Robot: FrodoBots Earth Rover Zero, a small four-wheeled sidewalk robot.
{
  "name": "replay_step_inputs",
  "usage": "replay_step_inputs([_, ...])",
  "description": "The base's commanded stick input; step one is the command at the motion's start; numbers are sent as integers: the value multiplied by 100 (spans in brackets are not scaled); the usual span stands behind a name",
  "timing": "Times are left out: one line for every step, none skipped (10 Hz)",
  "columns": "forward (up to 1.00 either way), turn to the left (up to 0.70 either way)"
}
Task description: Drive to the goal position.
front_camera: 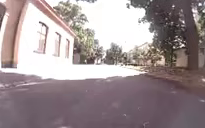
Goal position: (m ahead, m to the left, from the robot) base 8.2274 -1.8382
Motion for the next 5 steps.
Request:
replay_step_inputs([85,0])
replay_step_inputs([85,0])
replay_step_inputs([85,0])
replay_step_inputs([85,0])
replay_step_inputs([85,0])
